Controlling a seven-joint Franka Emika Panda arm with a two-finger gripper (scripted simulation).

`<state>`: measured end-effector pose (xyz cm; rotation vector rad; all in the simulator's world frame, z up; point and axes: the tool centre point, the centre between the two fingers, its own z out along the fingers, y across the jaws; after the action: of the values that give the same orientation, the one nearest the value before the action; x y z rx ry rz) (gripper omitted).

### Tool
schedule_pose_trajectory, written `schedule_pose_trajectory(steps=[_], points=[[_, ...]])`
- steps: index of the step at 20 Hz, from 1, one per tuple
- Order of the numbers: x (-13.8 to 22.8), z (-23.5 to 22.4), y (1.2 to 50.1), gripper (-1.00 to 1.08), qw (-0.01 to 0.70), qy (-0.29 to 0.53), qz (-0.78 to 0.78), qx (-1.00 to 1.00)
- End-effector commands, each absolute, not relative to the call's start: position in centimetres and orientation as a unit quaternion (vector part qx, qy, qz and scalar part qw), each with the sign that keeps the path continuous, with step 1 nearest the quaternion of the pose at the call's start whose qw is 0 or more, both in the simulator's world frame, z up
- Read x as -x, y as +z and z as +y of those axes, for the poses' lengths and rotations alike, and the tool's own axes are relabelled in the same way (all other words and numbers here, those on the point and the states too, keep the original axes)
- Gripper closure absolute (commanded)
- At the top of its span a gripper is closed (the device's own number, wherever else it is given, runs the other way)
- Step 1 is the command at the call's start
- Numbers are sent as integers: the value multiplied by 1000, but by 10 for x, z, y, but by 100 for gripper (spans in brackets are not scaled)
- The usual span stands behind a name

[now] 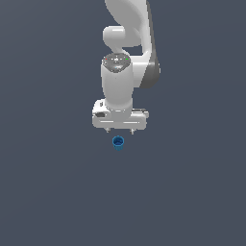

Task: Pick up the object and move it to a goal position.

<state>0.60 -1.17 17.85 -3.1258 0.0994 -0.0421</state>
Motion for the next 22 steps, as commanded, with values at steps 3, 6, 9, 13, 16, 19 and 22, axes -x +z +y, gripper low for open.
schedule_pose_trajectory(steps=[3,6,9,13,16,19,22], points=[[-6,-13,178,-92,7,-13,32,999],[-4,-19,178,-92,7,-12,32,999],[-1,-27,179,-92,7,-11,31,999],[-1,-29,181,-92,7,-11,30,999],[-1,-28,177,-92,7,-10,32,999],[0,-27,166,-92,6,-9,36,999],[2,-27,149,-92,5,-7,43,999]])
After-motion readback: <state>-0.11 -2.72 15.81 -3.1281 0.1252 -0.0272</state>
